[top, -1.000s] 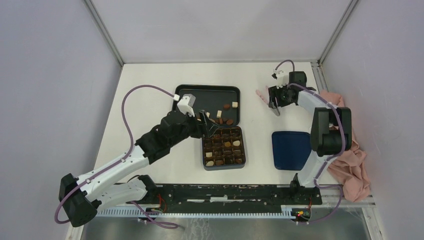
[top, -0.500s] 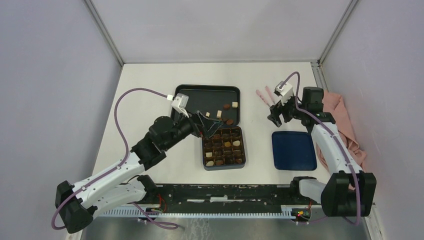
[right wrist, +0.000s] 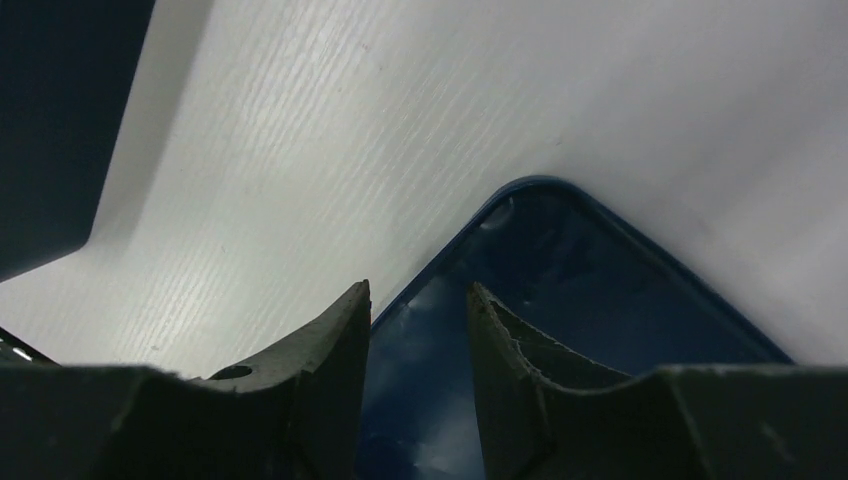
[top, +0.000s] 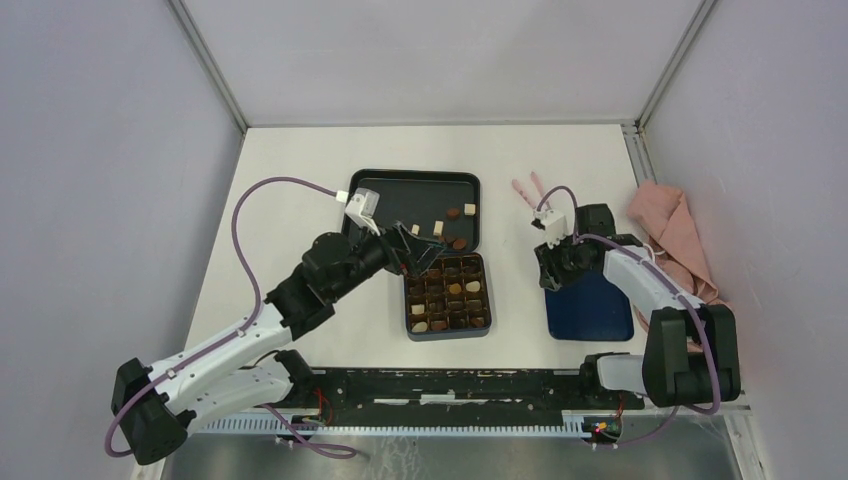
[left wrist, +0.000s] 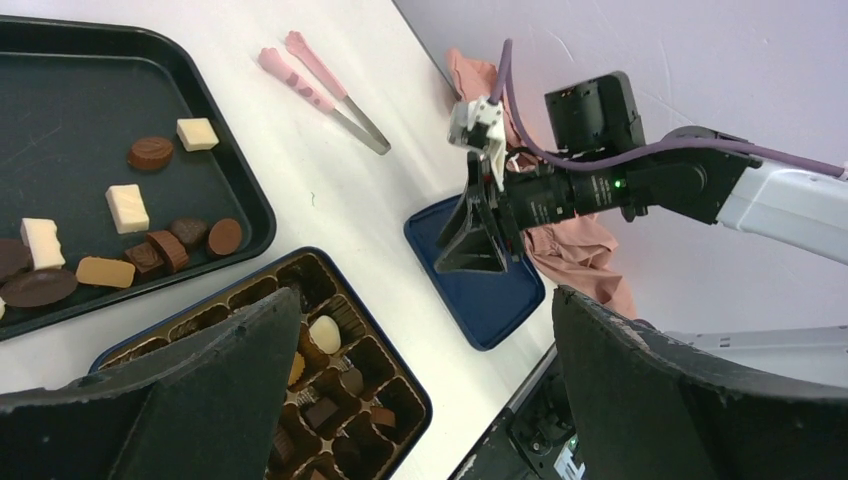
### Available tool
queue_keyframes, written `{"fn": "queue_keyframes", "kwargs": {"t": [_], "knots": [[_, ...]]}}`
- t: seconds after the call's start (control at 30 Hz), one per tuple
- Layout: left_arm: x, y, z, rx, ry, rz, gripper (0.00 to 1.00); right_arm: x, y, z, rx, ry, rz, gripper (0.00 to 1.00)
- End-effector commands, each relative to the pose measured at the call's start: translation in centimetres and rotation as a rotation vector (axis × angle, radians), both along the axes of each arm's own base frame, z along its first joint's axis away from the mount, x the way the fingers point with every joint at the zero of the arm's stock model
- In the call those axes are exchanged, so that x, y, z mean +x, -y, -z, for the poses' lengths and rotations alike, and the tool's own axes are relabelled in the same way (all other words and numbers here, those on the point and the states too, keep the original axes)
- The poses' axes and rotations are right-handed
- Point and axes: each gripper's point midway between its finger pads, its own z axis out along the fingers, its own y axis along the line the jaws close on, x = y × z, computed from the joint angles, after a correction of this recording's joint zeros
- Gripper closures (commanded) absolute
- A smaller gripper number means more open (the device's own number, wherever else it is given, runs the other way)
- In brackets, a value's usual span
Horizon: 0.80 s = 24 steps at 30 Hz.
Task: Pack the chocolate
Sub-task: Pick up the box lid from the center of the board.
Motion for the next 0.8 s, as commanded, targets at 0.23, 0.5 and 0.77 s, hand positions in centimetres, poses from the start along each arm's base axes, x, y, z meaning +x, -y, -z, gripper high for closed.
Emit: {"fn": "queue_keyframes", "kwargs": {"t": [0.23,0.5,0.77], "knots": [[0.1,-1.1,-0.3,-0.020,0.029,-0.044,0.00,-1.1,0.1,2.8,-0.135,-0.072,0.004,0.59],[-0.2,-1.9,-0.9,-0.035,0.042,-0.063,0.00,-1.3,-0.7,3.6,-0.164,-0.105,-0.043,0.69],[-0.3,-2.1,-0.9,-0.036,0.044,-0.070,0.00,-1.7,-0.7,3.6,-0.239,-0.092,-0.098,0.87]]}}
